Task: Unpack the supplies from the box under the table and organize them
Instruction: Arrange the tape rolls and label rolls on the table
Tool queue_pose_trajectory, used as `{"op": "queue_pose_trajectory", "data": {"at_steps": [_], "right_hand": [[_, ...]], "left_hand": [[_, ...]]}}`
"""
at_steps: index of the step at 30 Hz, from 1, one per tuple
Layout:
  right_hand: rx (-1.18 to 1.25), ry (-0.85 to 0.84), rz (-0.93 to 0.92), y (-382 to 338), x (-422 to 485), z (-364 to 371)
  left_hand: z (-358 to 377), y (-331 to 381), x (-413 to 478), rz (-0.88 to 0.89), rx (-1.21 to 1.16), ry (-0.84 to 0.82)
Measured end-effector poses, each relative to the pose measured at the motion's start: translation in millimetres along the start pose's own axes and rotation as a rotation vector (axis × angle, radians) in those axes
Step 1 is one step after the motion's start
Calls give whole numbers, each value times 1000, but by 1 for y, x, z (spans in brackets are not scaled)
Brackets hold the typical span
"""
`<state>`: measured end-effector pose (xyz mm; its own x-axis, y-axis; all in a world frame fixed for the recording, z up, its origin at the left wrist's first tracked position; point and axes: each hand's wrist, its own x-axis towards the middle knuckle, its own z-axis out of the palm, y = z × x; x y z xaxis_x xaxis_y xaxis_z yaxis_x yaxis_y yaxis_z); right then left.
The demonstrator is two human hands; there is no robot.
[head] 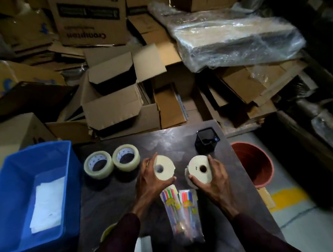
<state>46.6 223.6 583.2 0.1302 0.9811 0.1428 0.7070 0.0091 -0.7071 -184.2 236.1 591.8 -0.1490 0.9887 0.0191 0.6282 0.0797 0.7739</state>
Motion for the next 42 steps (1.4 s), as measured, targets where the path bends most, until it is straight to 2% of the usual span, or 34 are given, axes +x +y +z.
{"op": "queue_pose_trajectory", "data": {"at_steps": [7,16,20,23,25,34,39,42], "right_hand": [[-41,-108,-7,-30,68,63],[-53,-102,55,-27,134,105],[-71,-160,90,-19,143,112],[-60,-150,97,-15,142,116],[-23,-148,118,-14,140,120],[77,-220,155,-11,143,121],[37,-226,142,-17,139,126],[-84,-257,94,-19,139,129]], "left_hand": [[-12,-33,70,-33,12,-32],[15,-55,145,-33,10,-98],[22,-59,157,-42,77,-116],[21,-62,166,18,391,-125],[20,-65,168,34,478,-177],[22,-66,171,-18,482,-301],[19,-61,165,-34,425,-239],[20,-64,160,5,455,-197]]}}
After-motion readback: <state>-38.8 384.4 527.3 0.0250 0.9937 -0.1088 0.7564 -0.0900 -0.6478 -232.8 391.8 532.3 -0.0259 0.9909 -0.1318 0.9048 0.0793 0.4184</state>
